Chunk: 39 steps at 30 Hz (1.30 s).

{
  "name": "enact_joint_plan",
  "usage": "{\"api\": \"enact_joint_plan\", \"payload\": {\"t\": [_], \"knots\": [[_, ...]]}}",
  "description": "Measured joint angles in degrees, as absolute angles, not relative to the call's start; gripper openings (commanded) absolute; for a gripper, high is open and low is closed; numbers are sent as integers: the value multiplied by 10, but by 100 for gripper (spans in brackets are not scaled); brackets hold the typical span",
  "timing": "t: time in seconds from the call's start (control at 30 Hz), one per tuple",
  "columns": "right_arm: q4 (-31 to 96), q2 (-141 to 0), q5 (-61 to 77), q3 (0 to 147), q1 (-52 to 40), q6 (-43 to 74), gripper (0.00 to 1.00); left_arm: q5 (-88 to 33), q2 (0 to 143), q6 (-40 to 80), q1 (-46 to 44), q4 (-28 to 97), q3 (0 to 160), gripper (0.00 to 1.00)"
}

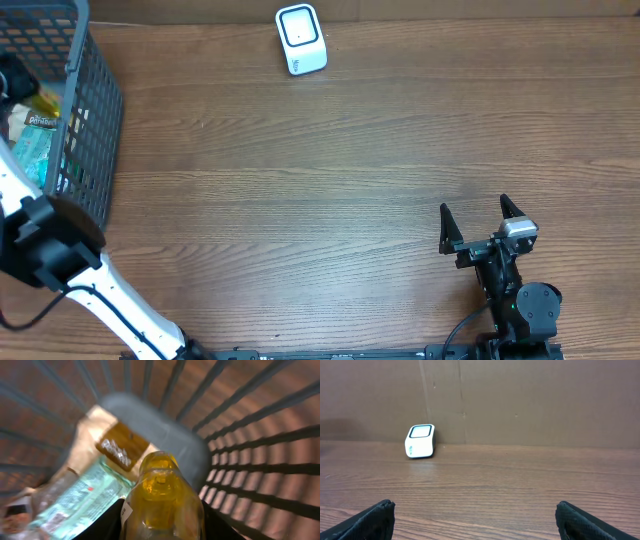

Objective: Scan the item barcode
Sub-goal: 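Grasp the yellow oil bottle with the left gripper and lift, then carry the bottle with the left gripper toward the table center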

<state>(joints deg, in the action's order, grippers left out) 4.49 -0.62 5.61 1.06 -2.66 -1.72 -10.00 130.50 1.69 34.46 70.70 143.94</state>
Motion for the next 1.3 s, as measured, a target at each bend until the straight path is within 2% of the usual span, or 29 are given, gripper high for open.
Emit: {"api": "enact_joint_plan", "payload": {"t": [0.37,0.57,0.93,1.3], "knots": [[45,-6,56,11,-27,-17,100,-98,1107,72,345,708,1467,37],[45,-6,56,11,-27,-17,100,-99,1042,92,317,751,1471,36],[45,-6,56,11,-27,-17,100,-99,1020,91,187,891,1471,36],[45,-6,56,11,-27,-17,100,-96,1020,91,25,943,1471,37]]}}
